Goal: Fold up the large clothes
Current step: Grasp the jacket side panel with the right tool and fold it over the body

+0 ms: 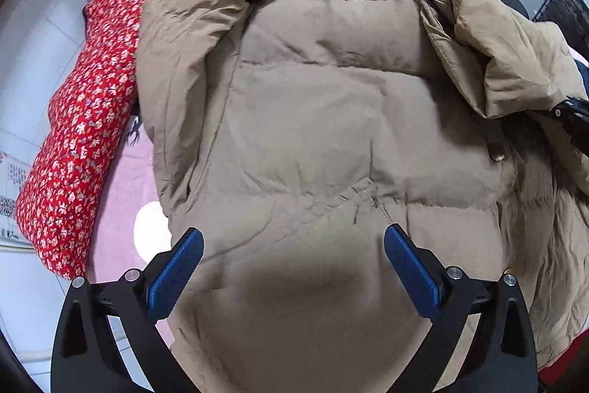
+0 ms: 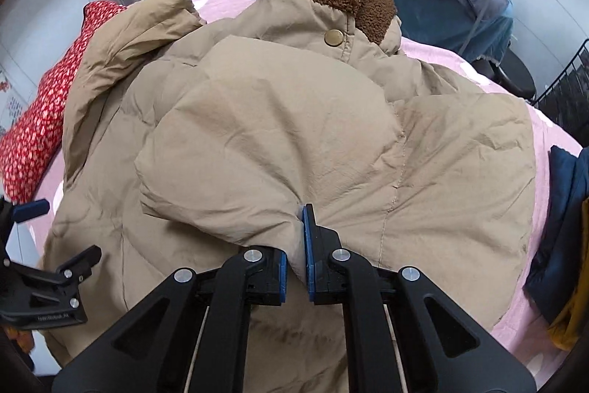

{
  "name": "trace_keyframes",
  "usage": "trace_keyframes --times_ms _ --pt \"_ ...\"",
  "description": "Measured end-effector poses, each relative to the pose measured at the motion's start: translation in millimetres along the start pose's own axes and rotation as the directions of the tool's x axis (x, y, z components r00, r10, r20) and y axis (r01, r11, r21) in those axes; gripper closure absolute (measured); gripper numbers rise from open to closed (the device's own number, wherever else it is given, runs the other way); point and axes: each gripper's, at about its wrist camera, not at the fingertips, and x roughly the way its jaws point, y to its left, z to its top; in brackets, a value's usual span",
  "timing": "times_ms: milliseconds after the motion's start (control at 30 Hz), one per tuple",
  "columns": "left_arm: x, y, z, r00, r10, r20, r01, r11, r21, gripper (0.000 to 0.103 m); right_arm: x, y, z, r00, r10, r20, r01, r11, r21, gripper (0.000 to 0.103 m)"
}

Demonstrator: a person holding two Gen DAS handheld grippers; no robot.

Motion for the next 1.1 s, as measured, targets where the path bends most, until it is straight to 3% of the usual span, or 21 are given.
trace_keyframes --times_ms 167,267,367,500,567,600,633,767,867,967,1033,1100 --pt "-2 4 2 1.000 0.004 0.010 -0.003 1.000 -0.013 0.006 9 11 -12 0.999 0.010 -0.046 -0.015 0.995 -0.103 0.093" --pt "-1 1 4 1.000 0.001 0.012 -0.001 1.000 -0.006 0.006 17 20 -30 0.997 0.004 -0.082 -0.018 0.984 -0.178 0.086" --pt "1 -4 8 1.000 -0.001 0.009 0.001 1.000 0.012 0.006 18 26 -46 0.997 -0.014 -0.075 -0.004 0.972 -0.234 0.058" --pt "-3 -11 17 0.999 -0.001 0.033 0.000 0.999 0.045 0.006 -6 17 -48 0.999 0.023 -0.030 -0.028 0.989 -0.145 0.050" --pt "-5 -14 23 0.999 -0.004 0.047 0.001 0.998 0.060 0.006 -21 6 -47 0.999 0.052 -0.006 -0.053 0.996 -0.072 0.039" --pt "-7 -16 29 0.998 -0.008 0.058 0.004 0.998 0.069 0.006 -30 -2 -47 0.996 0.087 0.020 -0.087 0.996 -0.037 0.023" --pt "-8 -19 32 0.998 -0.011 0.064 0.007 0.997 0.073 0.006 -37 -7 -47 0.993 0.109 0.041 -0.108 0.994 -0.020 0.013" --pt "-13 -29 54 0.995 -0.019 0.098 0.010 0.995 0.095 0.006 -42 -6 -52 0.997 0.072 0.003 -0.072 0.992 -0.107 0.012" --pt "-23 -37 71 0.990 -0.031 0.136 0.018 0.995 0.095 0.006 -56 -11 -53 0.996 0.078 0.049 -0.073 0.992 -0.108 0.012" --pt "-32 -46 88 0.984 -0.065 0.167 0.048 0.993 0.103 0.006 -69 -45 -48 0.994 0.029 0.106 -0.033 0.999 0.038 0.012" --pt "-32 -57 95 0.982 -0.089 0.169 0.069 0.990 0.121 0.006 -65 -79 -44 0.997 -0.022 0.077 0.008 0.984 0.180 0.012" --pt "-31 -77 100 0.979 -0.122 0.161 0.097 0.983 0.156 0.006 -53 -109 -43 1.000 -0.014 0.018 0.008 0.956 0.293 0.012"
